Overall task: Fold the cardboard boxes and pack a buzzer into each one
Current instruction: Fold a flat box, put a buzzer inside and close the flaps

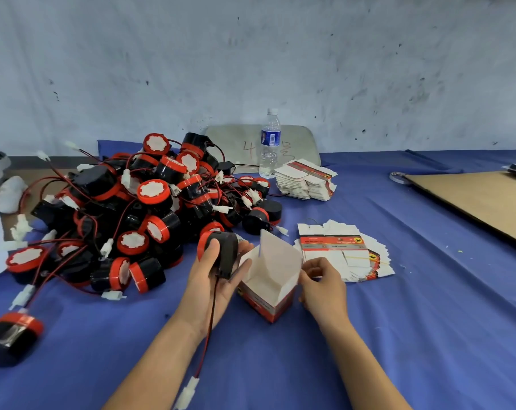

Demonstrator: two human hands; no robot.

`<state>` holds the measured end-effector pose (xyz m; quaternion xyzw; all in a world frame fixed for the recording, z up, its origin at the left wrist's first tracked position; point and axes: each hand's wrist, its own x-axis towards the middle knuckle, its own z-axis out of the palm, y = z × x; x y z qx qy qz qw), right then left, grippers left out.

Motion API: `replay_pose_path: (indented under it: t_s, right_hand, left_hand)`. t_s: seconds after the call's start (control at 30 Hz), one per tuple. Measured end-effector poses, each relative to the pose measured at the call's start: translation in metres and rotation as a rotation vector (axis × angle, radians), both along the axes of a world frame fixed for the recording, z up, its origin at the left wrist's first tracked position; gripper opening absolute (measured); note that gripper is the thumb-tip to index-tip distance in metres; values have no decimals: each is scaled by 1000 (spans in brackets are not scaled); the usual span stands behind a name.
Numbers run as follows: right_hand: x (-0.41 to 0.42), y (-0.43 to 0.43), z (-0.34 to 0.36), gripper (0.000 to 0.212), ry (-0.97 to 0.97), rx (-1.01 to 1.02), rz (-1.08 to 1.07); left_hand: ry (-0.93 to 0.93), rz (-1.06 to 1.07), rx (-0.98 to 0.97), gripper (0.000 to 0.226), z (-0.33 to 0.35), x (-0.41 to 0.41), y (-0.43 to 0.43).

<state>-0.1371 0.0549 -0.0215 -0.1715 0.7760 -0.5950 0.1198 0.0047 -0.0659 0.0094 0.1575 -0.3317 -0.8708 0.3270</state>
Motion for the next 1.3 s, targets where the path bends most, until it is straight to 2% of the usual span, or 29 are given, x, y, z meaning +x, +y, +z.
replay_pose_path:
  t_s: [0.13,0.27,0.4,0.47,0.57,0.63,0.67,0.77,0.87,0.97,1.03,1.07,1.17,1.3]
  right_hand:
    - [3,0,-1,16,-37,-79,-27]
    - [7,7,13,30,-129,-369,-35]
    - [23,9,24,36,-13,-555,48]
    - [34,11,25,36,229,-543,63]
    - [47,13,22,23,847,-401,175]
    - [57,8,20,11,1094,-343,321]
    - [63,5,19,18,1156,-330,371]
    - [69,0,16,47,1146,-303,436]
    - [67,-1,15,50,1058,-297,388]
    - [68,-1,14,61,835,-384,297]
    - [65,1,16,57,691,-420,203]
    - [61,2,16,51,702,-410,168]
    - [50,6,18,38,932,-341,144]
    - [50,4,21,27,956,-329,197]
  left_hand:
    - [-16,91,-124,61,-1,-4,6]
    - [-61,221,-345,47,-4,-4,9]
    - [-117,364,-612,49,-2,-1,13]
    - [-88,457,-755,52,-1,0,17]
    - [49,574,-921,56,2,1,28]
    - [130,612,-994,57,4,0,35]
    - [159,619,-1029,59,4,0,36]
    - [118,586,-1129,65,2,0,34]
    - [-17,524,-1206,66,-5,2,34]
    - [-43,535,-1316,63,-8,0,40]
    - [-31,604,-1378,55,-8,-1,42]
    - [-50,634,-1388,54,-8,-1,41]
    - [-173,674,-1345,64,-5,1,36]
    - [-268,673,-1295,64,-4,4,28]
